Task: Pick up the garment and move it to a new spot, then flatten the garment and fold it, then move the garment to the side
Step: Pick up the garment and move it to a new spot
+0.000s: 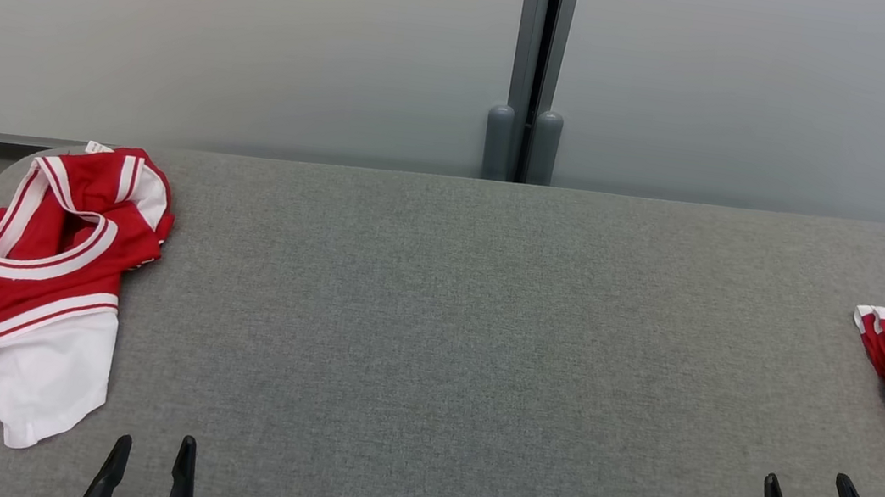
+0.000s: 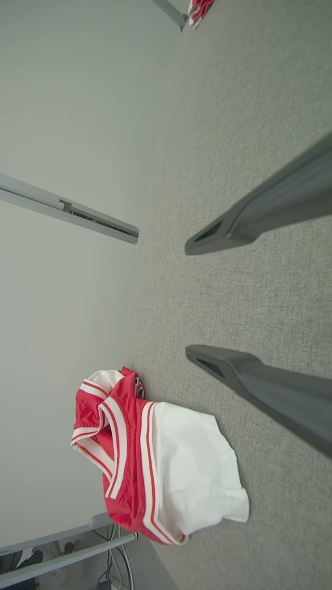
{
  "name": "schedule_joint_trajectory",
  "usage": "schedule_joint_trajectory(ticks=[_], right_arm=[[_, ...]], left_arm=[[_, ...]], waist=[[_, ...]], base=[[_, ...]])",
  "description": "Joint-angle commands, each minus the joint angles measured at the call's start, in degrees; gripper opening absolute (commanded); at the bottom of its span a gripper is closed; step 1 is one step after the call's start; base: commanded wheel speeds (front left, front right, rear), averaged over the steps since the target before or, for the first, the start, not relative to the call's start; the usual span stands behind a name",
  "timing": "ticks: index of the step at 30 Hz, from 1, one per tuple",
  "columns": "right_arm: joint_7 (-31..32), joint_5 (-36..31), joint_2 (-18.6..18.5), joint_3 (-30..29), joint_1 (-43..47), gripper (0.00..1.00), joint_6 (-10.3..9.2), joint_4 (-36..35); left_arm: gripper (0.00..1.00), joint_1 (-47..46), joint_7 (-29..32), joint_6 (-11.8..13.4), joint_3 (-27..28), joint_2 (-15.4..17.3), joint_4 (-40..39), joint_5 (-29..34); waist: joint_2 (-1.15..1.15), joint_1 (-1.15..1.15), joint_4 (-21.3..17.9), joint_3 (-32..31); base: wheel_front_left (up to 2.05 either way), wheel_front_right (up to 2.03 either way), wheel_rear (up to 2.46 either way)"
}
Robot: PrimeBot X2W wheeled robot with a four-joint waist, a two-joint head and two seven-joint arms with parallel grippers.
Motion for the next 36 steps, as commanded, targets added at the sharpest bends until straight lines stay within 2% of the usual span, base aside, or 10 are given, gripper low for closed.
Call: schedule_joint_trajectory(ticks=[1, 5, 15, 18, 26, 31, 34, 36], right_arm=[[-0.27, 0.06, -0.12, 0.04, 0.56, 1.00, -0.02, -0.51], [-0.27, 0.66, -0.14, 0.36, 1.15, 1.00, -0.02, -1.11], [-0.27, 2.63, -0.12, 4.43, 1.32, 1.00, -0.02, -0.56], [-0.27, 3.08, -0.13, 6.25, 0.73, 1.00, -0.02, -0.02], [-0.27, 3.15, -0.16, 6.65, 0.35, 1.00, -0.02, 0.31], [-0.27, 0.81, -1.68, 6.12, -3.79, 1.00, -0.02, -1.16], [-0.27, 0.47, -3.88, 6.67, -7.04, 1.00, -0.02, -1.64], [-0.27, 0.50, -5.39, 6.86, -9.35, 1.00, -0.02, -2.31]], left_arm=[[1.00, -0.70, -0.02, 0.30, -0.14, 0.22, -0.36, -0.18], [1.00, -1.30, -0.02, 0.45, -0.28, 0.22, -0.92, -0.23], [1.00, -1.12, -0.01, -0.12, 1.07, 0.21, -1.77, 0.97], [1.00, -0.23, -0.01, -0.02, 1.84, 0.20, -2.30, 1.11], [1.00, -2.48, -0.01, -0.72, 1.96, 0.19, -3.08, 0.76], [1.00, -13.62, -0.01, -1.73, 1.00, 0.19, -0.36, 0.17], [1.00, -22.63, 0.77, -2.08, 0.33, 0.20, 4.84, -0.53], [1.00, -29.19, 2.83, -2.63, -0.70, 1.48, 8.84, -1.06]], waist=[[0.00, 0.00, 0.51, 0.06], [0.00, 0.00, 2.93, -0.15], [0.00, 0.00, 14.67, -0.92], [0.00, 0.00, 16.43, -0.97], [0.00, 0.00, 18.09, 0.78], [0.00, 0.00, 17.52, 10.32], [0.00, 0.00, 16.60, 16.12], [0.00, 0.00, 15.77, 19.94]], base=[[0.00, 0.00, 0.00], [0.00, 0.00, 0.00], [0.00, 0.00, 0.00], [0.00, 0.00, 0.00], [0.00, 0.00, 0.00], [0.00, 0.00, 0.00], [0.00, 0.00, 0.00], [0.00, 0.00, 0.00]])
